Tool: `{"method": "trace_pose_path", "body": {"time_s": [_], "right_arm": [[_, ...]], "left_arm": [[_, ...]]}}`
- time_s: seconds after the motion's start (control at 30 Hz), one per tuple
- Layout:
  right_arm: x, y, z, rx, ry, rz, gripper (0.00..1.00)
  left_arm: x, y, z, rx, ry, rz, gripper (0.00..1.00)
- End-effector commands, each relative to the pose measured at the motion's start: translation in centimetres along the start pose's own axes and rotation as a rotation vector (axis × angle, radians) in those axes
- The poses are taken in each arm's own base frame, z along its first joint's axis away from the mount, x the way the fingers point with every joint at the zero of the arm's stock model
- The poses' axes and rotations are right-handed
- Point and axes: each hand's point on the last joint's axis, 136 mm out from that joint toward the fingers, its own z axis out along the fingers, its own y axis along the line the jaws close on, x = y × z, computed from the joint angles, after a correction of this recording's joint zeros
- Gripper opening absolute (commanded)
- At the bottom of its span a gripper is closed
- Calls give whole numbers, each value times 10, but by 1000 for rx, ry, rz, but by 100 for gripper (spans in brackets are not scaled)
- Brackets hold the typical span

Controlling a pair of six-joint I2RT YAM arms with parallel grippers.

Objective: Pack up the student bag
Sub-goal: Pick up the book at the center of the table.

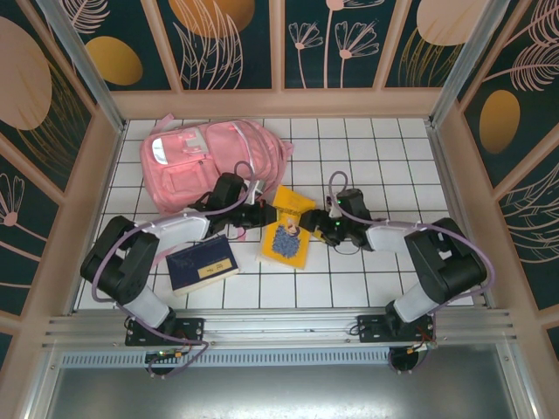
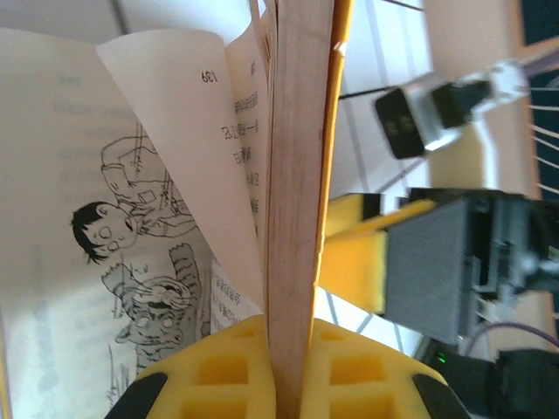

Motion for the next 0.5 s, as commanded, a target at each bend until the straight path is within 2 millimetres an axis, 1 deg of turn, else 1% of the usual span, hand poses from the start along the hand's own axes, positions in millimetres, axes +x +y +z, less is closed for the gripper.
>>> {"method": "trace_pose_path", "body": {"time_s": [0.0,0.07,0.1,0.2,0.27,0.37,0.47], "right_arm": [[-3,26,-14,-165,-26,-26,76],[-3,32,-21,-229,-47,-41,76],[-1,38,-25,-277,-46,-54,76],[9,70,-41,-454,-32,-141,75],[16,88,-47,-522,-18,-197,75],[23,108,-53,-573,-15,-267,73],[19,115,-60,-580,-58,-283,67]], "left_arm": [[-10,-52,-14,209,-39,105,0],[-9,-61,-19,244,-47,123,0],[-10,-62,-21,243,-54,125,0],[-9,-67,-23,270,-55,118,0],[-9,-68,-23,286,-55,109,0],[-9,-73,-23,325,-55,101,0],[-9,-75,-24,330,-51,105,0]]}}
